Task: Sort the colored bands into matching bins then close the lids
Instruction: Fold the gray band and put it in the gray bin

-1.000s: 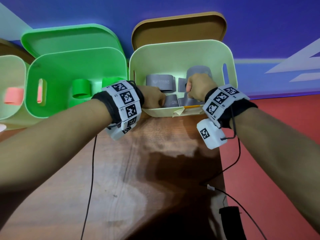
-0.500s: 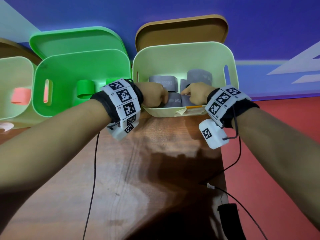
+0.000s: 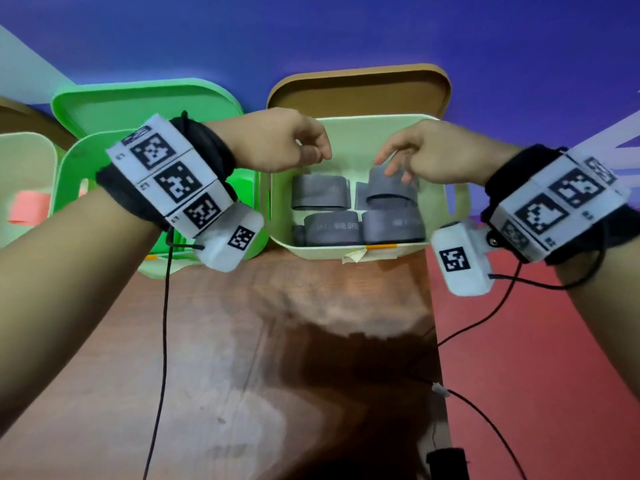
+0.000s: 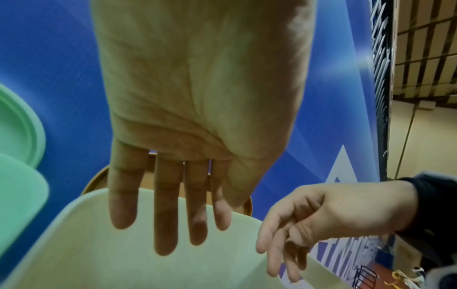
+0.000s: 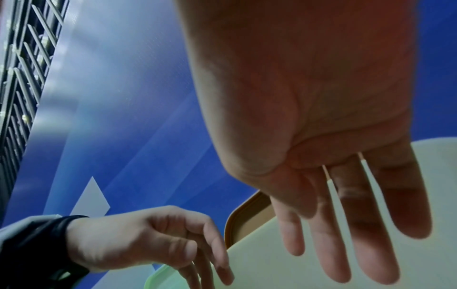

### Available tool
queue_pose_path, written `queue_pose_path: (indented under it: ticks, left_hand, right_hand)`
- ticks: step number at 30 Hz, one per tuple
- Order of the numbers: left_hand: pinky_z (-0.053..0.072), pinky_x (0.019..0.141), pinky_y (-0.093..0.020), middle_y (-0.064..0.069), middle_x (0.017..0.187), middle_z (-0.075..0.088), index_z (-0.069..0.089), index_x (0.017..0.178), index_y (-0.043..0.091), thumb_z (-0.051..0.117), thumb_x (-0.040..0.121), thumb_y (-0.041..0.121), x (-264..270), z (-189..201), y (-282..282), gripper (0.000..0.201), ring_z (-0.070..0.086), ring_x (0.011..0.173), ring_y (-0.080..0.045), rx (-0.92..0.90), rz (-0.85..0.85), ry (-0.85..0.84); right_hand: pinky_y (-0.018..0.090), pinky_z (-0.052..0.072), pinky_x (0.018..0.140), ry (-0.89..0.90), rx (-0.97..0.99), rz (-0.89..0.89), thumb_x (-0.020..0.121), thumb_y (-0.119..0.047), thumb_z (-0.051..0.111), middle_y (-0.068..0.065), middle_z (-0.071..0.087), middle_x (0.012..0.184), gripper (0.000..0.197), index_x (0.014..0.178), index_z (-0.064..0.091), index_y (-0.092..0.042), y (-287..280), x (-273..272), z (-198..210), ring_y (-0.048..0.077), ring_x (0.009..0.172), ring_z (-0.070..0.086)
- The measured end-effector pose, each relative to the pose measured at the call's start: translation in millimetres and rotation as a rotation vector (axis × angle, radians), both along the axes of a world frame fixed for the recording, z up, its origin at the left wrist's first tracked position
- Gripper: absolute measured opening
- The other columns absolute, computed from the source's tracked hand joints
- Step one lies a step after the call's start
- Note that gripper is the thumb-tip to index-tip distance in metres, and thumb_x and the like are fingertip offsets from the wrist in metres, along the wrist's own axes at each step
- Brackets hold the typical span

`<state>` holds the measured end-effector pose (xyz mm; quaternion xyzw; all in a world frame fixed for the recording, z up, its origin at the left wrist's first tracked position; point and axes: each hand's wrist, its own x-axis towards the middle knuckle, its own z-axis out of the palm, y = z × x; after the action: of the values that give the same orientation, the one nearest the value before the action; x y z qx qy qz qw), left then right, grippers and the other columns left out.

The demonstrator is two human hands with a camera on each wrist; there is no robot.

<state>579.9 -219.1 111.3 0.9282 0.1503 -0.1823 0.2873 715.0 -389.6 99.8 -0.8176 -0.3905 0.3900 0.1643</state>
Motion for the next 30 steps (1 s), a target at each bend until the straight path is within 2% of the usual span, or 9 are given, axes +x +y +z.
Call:
queue_pose_path:
  ticks: [6,9,12,14,17,21,25,28,30]
  left_hand:
    - [0.039,0.072,-0.019,0.005,0.089,0.061,0.062,0.1,0.021,0.049,0.095,0.017,25,-5,16,0.015,0.056,0.078,-0.013,0.018,0.071,-0.043]
    - [0.041,0.059,-0.007,0.005,0.085,0.062,0.064,0.096,0.018,0.048,0.093,0.011,35,-7,28,0.017,0.051,0.063,0.001,0.042,0.16,-0.132]
    - [0.033,0.053,0.0,0.003,0.08,0.059,0.065,0.096,0.013,0.05,0.09,0.008,38,-10,37,0.017,0.05,0.064,-0.009,0.089,0.259,-0.256]
    - [0.033,0.058,-0.001,0.003,0.075,0.058,0.066,0.096,0.01,0.054,0.087,0.007,36,-12,39,0.015,0.05,0.062,-0.008,0.093,0.267,-0.298]
    - [0.034,0.063,-0.005,-0.002,0.08,0.067,0.068,0.095,0.011,0.06,0.082,0.006,28,-15,40,0.016,0.055,0.067,-0.01,0.124,0.163,-0.302]
    - [0.034,0.077,-0.017,-0.005,0.111,0.064,0.067,0.111,0.015,0.064,0.083,0.009,12,-22,41,0.029,0.052,0.088,-0.016,0.151,-0.039,-0.154]
    - [0.033,0.096,-0.022,-0.003,0.13,0.055,0.055,0.128,0.019,0.064,0.081,0.004,0,-32,44,0.05,0.05,0.118,-0.021,0.115,-0.104,-0.054]
    - [0.036,0.094,-0.026,-0.002,0.127,0.057,0.055,0.126,0.016,0.064,0.077,-0.002,-1,-35,47,0.053,0.053,0.113,-0.022,0.095,-0.113,-0.072]
    - [0.039,0.082,-0.028,-0.001,0.111,0.062,0.055,0.121,0.013,0.064,0.076,-0.001,-2,-34,48,0.048,0.057,0.093,-0.021,0.104,-0.121,-0.073]
  right_hand:
    - [0.012,0.04,0.06,-0.012,-0.005,0.107,0.089,-0.005,0.051,0.005,0.068,0.098,0.023,0.101,0.063,-0.02,34,21,-1,0.016,0.073,0.059]
    - [0.021,0.044,0.069,-0.01,-0.059,0.159,0.088,-0.005,0.054,0.004,0.067,0.092,0.024,0.108,0.064,-0.012,48,27,-11,0.014,0.066,0.056]
    - [0.021,0.042,0.065,0.008,-0.219,0.341,0.089,-0.009,0.056,-0.005,0.059,0.076,0.025,0.114,0.062,-0.011,60,15,-27,0.012,0.065,0.052]
    - [0.019,0.042,0.068,-0.027,-0.306,0.509,0.09,-0.013,0.057,-0.002,0.062,0.088,0.028,0.117,0.061,-0.013,70,3,-38,0.012,0.077,0.052]
    - [0.022,0.044,0.076,-0.025,-0.367,0.664,0.089,-0.011,0.057,-0.001,0.059,0.096,0.036,0.125,0.058,-0.011,82,-12,-51,0.014,0.088,0.052]
    - [0.01,0.035,0.056,-0.127,-0.374,0.842,0.09,-0.013,0.058,-0.008,0.057,0.086,0.043,0.132,0.049,-0.011,92,-24,-63,0.01,0.074,0.046]
    - [0.006,0.033,0.042,-0.149,-0.238,0.843,0.087,-0.014,0.061,0.0,0.061,0.083,0.032,0.119,0.061,-0.01,103,-35,-68,-0.004,0.051,0.054]
    - [0.015,0.031,0.051,-0.157,-0.166,0.985,0.084,-0.014,0.064,-0.004,0.062,0.086,0.036,0.119,0.062,-0.015,111,-45,-69,0.011,0.08,0.058]
    - [0.013,0.03,0.049,-0.203,-0.178,1.104,0.084,-0.016,0.064,-0.01,0.06,0.082,0.037,0.121,0.062,-0.021,115,-52,-70,0.013,0.081,0.051]
